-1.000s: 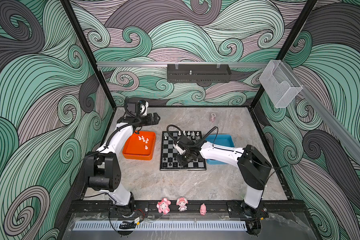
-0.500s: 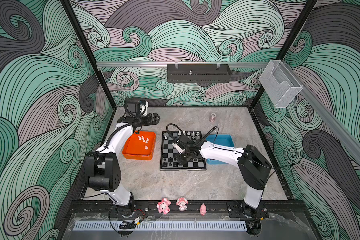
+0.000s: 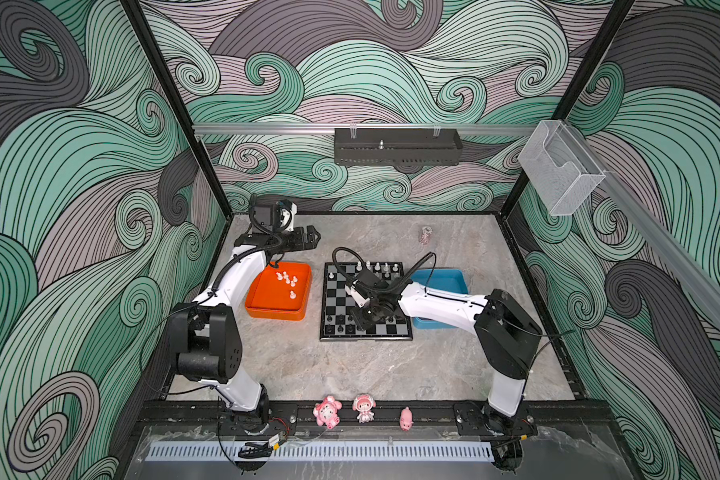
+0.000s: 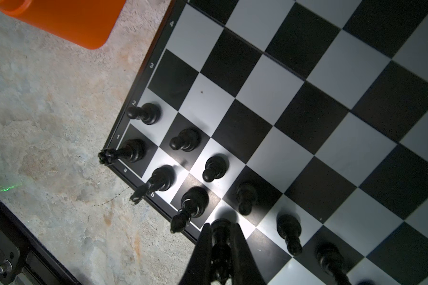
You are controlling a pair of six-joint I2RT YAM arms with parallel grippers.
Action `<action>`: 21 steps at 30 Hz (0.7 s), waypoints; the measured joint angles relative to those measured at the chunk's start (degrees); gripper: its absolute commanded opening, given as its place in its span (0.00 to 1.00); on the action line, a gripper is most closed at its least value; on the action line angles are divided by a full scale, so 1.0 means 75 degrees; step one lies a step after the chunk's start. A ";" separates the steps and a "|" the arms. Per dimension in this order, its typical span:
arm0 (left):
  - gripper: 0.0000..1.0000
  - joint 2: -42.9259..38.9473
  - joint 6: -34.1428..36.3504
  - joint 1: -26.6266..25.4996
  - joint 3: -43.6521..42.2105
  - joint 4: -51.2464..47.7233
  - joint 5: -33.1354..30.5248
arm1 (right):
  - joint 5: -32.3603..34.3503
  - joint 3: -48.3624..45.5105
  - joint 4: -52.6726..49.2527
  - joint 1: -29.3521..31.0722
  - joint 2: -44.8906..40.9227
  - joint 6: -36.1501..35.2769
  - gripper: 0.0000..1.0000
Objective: Set up the chess pieces on the board
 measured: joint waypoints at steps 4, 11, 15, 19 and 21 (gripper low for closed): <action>0.99 0.0000 0.0003 0.0000 0.0000 0.0000 0.0000 | 0.0015 0.0003 -0.0006 0.0000 0.0009 0.0003 0.15; 0.99 0.0003 0.0000 0.0000 0.0000 0.0000 0.0000 | 0.0015 0.0003 -0.0026 0.0000 0.0035 0.0003 0.15; 0.99 0.0003 0.0000 0.0000 0.0000 0.0000 0.0000 | 0.0012 0.0029 -0.0070 0.0000 0.0096 0.0003 0.15; 0.99 0.0003 0.0000 0.0000 0.0000 0.0000 0.0000 | 0.0012 0.0085 -0.0073 0.0000 0.0137 0.0003 0.15; 0.99 0.0003 0.0003 0.0000 0.0000 0.0000 0.0000 | 0.0012 0.0085 -0.0073 0.0000 0.0140 0.0003 0.15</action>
